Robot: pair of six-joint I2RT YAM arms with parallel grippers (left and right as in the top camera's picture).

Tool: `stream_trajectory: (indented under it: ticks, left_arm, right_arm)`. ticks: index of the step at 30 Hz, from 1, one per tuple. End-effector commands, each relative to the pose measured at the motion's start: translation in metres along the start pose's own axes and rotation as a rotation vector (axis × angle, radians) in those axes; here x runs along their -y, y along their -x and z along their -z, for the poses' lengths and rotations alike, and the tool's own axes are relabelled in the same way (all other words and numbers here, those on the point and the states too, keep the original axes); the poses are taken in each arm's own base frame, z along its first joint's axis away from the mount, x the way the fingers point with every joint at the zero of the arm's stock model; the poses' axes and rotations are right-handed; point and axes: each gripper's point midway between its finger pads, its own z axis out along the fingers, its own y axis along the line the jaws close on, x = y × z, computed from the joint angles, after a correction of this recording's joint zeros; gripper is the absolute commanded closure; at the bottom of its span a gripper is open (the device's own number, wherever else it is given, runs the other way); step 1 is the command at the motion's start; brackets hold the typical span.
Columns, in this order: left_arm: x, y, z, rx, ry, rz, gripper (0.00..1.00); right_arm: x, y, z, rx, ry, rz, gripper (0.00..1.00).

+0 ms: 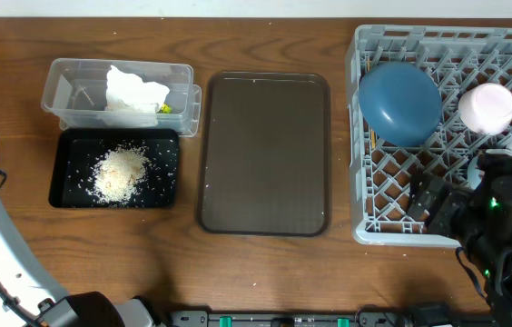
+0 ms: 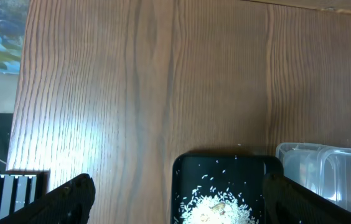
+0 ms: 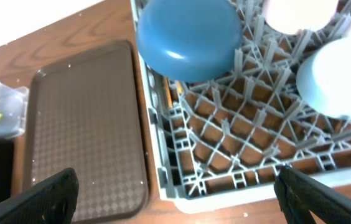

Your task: Sort waste into correct bins and load items into the dishwasher rack

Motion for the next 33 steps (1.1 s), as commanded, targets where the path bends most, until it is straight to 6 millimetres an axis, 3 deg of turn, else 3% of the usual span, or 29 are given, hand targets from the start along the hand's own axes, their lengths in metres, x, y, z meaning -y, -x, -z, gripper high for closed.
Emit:
stream_trajectory:
  ticks: [1,7,14,21,33]
  left_arm:
    - [-0.001,0.002,-0.002,0.004,0.012,0.010,0.11]
    - [-0.001,0.002,-0.002,0.004,0.012,0.010,0.11]
    - [-0.001,0.002,-0.002,0.004,0.012,0.010,0.11]
    - [-0.001,0.002,-0.002,0.004,0.012,0.010,0.11]
    - [-0.001,0.002,-0.002,0.004,0.012,0.010,0.11]
  right_arm:
    - [0.004,-0.005,0.000,-0.015,-0.014,-0.033,0.01]
    - [0.012,-0.018,-0.001,-0.066,-0.046,0.041,0.01]
    - [0.018,-0.032,-0.028,-0.083,-0.050,0.111,0.01]
    - [0.015,-0.030,-0.061,0.167,0.047,0.214,0.01]
    - [0.033,-0.043,-0.084,0.569,0.143,0.195,0.01]
